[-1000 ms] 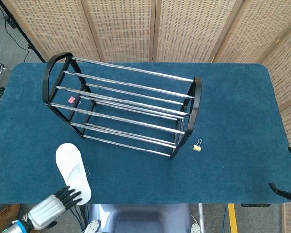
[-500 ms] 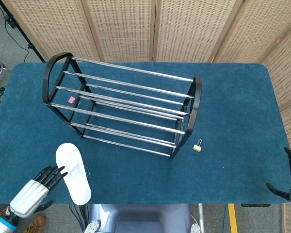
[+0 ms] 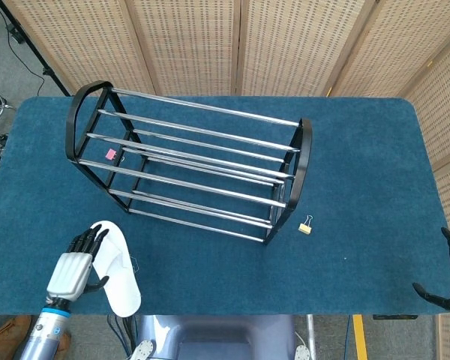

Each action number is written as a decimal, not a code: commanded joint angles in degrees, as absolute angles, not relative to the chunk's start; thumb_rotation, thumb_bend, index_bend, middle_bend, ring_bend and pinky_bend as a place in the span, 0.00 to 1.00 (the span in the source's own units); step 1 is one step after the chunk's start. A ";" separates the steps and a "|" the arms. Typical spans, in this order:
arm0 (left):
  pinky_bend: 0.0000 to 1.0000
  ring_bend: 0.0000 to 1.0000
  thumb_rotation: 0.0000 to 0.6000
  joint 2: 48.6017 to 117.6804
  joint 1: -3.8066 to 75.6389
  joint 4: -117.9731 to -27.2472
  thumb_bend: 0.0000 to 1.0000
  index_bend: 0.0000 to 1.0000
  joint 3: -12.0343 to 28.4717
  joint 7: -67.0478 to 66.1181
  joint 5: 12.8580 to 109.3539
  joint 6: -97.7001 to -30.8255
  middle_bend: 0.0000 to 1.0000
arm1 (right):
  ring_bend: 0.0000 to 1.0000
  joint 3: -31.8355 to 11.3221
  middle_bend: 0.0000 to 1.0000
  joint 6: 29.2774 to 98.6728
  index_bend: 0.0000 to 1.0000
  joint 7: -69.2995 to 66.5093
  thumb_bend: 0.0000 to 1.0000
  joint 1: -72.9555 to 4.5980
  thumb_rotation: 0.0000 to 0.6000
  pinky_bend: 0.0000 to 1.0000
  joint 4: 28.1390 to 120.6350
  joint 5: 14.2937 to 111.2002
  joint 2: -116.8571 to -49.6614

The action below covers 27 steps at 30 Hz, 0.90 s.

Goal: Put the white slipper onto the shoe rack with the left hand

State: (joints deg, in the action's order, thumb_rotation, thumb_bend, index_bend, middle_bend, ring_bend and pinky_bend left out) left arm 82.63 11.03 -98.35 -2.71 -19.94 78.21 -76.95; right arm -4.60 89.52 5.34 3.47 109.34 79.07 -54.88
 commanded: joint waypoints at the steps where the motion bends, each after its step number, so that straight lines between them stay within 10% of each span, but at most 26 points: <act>1: 0.12 0.00 1.00 85.37 11.32 -98.24 0.20 0.00 -0.89 -21.39 75.51 -75.83 0.00 | 0.00 -4.58 0.00 89.45 0.00 5.27 0.00 3.46 1.00 0.00 109.33 79.04 -54.86; 27: 0.23 0.04 1.00 92.37 12.17 -89.90 0.20 0.00 5.54 -23.21 67.49 -76.30 0.00 | 0.00 -4.44 0.00 88.67 0.00 5.53 0.00 3.18 1.00 0.00 109.24 78.55 -54.94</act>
State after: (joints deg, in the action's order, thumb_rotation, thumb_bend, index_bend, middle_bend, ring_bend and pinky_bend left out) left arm 92.19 12.15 -90.33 5.33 -23.36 67.73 -76.32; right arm -4.44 88.67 5.52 3.18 109.24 78.55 -54.94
